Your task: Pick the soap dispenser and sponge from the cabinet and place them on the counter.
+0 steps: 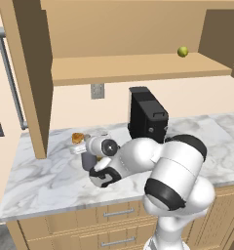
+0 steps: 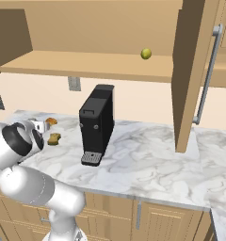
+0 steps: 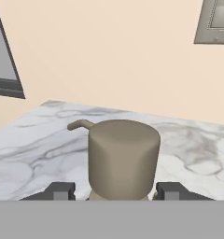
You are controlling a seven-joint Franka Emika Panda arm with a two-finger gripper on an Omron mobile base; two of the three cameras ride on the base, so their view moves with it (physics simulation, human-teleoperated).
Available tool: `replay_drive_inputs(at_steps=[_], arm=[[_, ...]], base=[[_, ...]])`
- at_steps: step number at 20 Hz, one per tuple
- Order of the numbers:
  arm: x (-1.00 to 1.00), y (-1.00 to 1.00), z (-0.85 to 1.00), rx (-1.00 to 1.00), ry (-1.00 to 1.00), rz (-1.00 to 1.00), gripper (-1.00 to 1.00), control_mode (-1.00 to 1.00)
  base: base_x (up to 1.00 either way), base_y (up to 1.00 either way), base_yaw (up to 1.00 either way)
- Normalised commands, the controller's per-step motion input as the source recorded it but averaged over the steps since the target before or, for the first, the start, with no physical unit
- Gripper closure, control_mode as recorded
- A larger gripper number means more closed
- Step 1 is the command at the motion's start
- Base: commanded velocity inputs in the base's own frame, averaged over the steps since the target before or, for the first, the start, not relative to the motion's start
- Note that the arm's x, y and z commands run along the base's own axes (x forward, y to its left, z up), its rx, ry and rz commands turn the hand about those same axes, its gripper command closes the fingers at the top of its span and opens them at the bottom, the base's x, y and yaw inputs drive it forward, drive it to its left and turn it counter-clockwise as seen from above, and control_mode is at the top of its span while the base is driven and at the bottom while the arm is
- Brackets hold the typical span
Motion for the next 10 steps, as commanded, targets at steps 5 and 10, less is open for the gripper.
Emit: replay_drive_inputs(at_steps=[5,10], arm=[[0.00,0.02,-0.27,-0.02,0.00,0.00,1.00,-1.00],[0.03,0.03,-0.26,-0.02,0.00,0.00,1.00,-1.00]], base=[[0.00,0.00,0.00],[0.00,0.00,0.00]])
